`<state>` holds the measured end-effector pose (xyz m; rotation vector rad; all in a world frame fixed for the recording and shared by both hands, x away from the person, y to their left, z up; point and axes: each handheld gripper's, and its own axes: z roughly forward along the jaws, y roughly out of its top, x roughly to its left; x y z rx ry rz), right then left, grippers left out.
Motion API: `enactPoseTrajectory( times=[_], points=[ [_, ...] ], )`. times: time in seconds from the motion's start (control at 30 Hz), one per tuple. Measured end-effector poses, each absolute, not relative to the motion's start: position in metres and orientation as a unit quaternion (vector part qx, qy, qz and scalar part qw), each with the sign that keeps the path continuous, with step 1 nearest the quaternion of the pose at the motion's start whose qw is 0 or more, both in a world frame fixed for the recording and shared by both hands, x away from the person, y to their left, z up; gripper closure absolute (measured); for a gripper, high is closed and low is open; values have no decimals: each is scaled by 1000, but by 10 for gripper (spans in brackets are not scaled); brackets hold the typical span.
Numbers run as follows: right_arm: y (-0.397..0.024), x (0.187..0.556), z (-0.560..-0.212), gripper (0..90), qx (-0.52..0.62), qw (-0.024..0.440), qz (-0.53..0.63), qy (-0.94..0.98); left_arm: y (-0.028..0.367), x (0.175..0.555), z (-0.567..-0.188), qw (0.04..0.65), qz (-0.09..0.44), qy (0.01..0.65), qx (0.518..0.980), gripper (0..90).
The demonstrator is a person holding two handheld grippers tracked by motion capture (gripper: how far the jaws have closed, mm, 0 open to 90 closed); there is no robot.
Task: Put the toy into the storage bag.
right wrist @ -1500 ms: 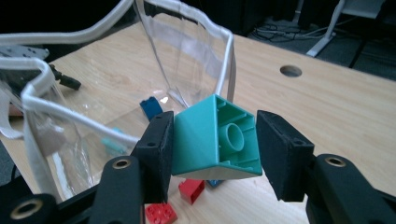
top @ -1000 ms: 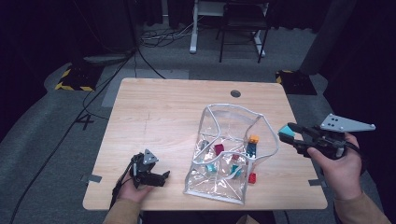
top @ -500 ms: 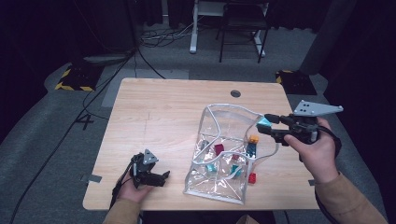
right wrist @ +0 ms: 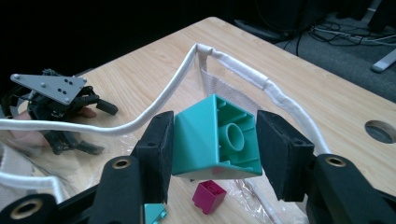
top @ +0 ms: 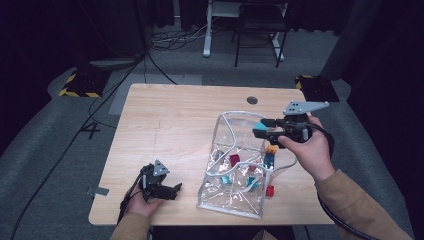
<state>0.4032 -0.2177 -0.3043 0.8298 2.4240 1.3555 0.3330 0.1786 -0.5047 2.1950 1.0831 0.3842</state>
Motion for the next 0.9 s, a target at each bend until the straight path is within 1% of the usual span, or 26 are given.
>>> enactPoseTrajectory(
  times=[0.4,0.9],
  points=[
    [-195,417,-330,489,290,96,430,850,179,333,-505,326,146,413,838,55],
    [-178,420,-351,489,288,57,366,883,179,333,-505,327,146,414,837,55]
  ],
)
